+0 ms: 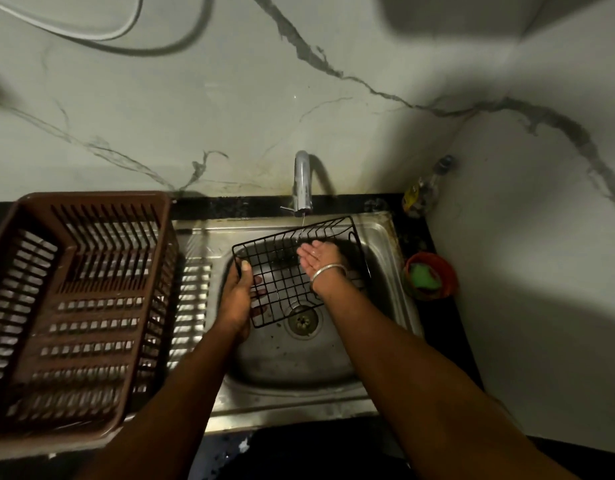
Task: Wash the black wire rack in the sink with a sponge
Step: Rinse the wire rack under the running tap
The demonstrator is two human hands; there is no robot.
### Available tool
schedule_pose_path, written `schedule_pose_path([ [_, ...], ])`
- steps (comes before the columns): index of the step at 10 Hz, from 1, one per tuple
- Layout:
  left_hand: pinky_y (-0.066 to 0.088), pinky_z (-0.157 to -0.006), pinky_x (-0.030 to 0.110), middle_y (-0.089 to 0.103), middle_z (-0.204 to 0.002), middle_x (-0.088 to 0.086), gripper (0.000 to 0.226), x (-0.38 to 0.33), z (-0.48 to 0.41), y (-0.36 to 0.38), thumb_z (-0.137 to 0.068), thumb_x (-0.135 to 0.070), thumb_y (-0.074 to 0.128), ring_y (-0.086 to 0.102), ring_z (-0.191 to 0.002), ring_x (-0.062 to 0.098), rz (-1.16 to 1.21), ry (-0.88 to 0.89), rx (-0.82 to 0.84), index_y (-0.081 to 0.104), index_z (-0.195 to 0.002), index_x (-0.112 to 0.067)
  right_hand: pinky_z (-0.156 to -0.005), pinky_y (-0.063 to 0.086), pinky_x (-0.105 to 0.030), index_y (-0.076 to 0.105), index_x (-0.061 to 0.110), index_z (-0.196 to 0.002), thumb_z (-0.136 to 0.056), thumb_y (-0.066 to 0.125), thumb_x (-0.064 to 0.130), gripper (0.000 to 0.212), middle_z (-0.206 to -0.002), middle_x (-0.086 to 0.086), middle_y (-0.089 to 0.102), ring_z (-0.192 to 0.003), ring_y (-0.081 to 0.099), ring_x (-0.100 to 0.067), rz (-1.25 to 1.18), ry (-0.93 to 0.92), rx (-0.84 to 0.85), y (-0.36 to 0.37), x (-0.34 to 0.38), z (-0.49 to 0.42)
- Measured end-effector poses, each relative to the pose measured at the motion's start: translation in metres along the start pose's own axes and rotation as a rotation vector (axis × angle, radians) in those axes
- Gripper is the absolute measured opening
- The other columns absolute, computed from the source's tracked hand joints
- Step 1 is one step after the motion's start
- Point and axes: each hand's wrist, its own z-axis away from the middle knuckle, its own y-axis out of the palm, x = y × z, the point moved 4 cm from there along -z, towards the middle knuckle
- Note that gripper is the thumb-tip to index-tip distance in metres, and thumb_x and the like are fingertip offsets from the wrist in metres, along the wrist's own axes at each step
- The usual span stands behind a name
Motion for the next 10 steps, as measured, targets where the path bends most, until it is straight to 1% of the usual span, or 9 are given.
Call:
schedule_pose_path([
  [1, 0.055, -0.081, 0.047, 0.072, -0.121, 0.009, 0.039, 0.0, -0.003, -0.008, -0.111, -0.057, 0.041, 0.069, -0.1, 0.025, 0.01, 0.003, -0.02, 0.055, -0.144, -0.041, -0.105, 0.046, -0.04, 0.06, 0.009, -0.108, -0.109, 0.041, 0.014, 0.019, -0.147, -0.022, 0.057, -0.142, 0.052, -0.035, 0.035, -0.017, 0.035, 0.004, 0.002, 0.0],
  [2, 0.055, -0.08, 0.046, 0.074, -0.123, 0.007, 0.039, -0.001, -0.005, -0.014, -0.11, -0.06, 0.044, 0.07, -0.106, 0.029, -0.011, 0.005, -0.018, 0.056, -0.143, -0.044, -0.103, 0.051, -0.039, 0.058, 0.011, -0.099, -0.109, 0.041, 0.017, 0.02, -0.131, -0.016, 0.065, -0.136, 0.057, -0.034, -0.015, -0.063, 0.019, 0.007, 0.006, -0.001],
  [3, 0.055, -0.082, 0.05, 0.072, -0.12, 0.005, 0.039, -0.005, -0.005, -0.012, -0.108, -0.062, 0.044, 0.068, -0.106, 0.03, 0.013, 0.018, -0.02, 0.055, -0.141, -0.044, -0.083, 0.06, -0.034, 0.065, 0.007, -0.114, -0.105, 0.048, 0.012, 0.02, -0.112, -0.014, 0.074, -0.108, 0.073, -0.029, 0.039, -0.022, 0.095, 0.019, -0.005, 0.002],
  [4, 0.058, -0.08, 0.047, 0.071, -0.131, 0.007, 0.05, -0.007, -0.005, -0.01, -0.107, -0.066, 0.044, 0.069, -0.113, 0.029, -0.016, 0.038, 0.003, 0.049, -0.15, -0.043, -0.095, 0.057, -0.037, 0.066, 0.003, -0.119, -0.105, 0.042, 0.011, 0.029, -0.102, -0.013, 0.077, -0.1, 0.074, -0.026, -0.05, -0.056, 0.053, 0.024, -0.006, 0.009],
  [5, 0.057, -0.076, 0.042, 0.069, -0.136, 0.007, 0.051, -0.009, -0.005, -0.01, -0.107, -0.063, 0.045, 0.068, -0.115, 0.03, -0.026, 0.058, 0.006, 0.047, -0.152, -0.039, -0.099, 0.057, -0.039, 0.065, 0.002, -0.121, -0.107, 0.045, 0.013, 0.027, -0.116, -0.017, 0.075, -0.108, 0.073, -0.029, -0.093, -0.083, 0.04, 0.024, -0.003, 0.016],
  [6, 0.057, -0.082, 0.047, 0.072, -0.128, 0.007, 0.045, -0.01, -0.005, -0.015, -0.111, -0.057, 0.043, 0.069, -0.105, 0.027, 0.022, 0.041, -0.023, 0.051, -0.15, -0.038, -0.112, 0.047, -0.04, 0.049, -0.003, -0.144, -0.11, 0.034, 0.014, 0.041, -0.143, -0.023, 0.06, -0.134, 0.059, -0.035, -0.221, -0.113, -0.018, 0.015, 0.006, 0.009],
  [8, 0.053, -0.088, 0.05, 0.072, -0.124, 0.003, 0.035, -0.009, 0.0, -0.018, -0.109, -0.061, 0.044, 0.067, -0.107, 0.028, 0.011, 0.047, -0.017, 0.057, -0.139, -0.047, -0.085, 0.05, -0.036, 0.064, 0.005, -0.115, -0.107, 0.04, 0.02, 0.03, -0.112, -0.011, 0.072, -0.106, 0.069, -0.026, 0.128, 0.046, -0.06, 0.013, -0.008, 0.022],
  [9, 0.055, -0.088, 0.048, 0.07, -0.137, 0.002, 0.053, -0.006, 0.001, -0.017, -0.103, -0.07, 0.046, 0.067, -0.119, 0.03, -0.028, 0.055, -0.004, 0.052, -0.148, -0.042, -0.085, 0.05, -0.035, 0.056, 0.002, -0.139, -0.109, 0.035, 0.023, 0.042, -0.134, -0.013, 0.065, -0.136, 0.057, -0.029, 0.147, 0.051, -0.008, 0.012, -0.016, 0.014],
  [10, 0.054, -0.094, 0.053, 0.072, -0.135, 0.001, 0.047, -0.002, -0.001, -0.02, -0.105, -0.067, 0.046, 0.067, -0.123, 0.032, -0.022, 0.034, -0.016, 0.055, -0.143, -0.043, -0.098, 0.048, -0.038, 0.039, 0.018, -0.159, -0.11, 0.037, 0.032, 0.05, -0.159, -0.001, 0.045, -0.15, 0.04, -0.023, 1.178, -0.124, -0.124, 0.016, -0.01, 0.008],
])
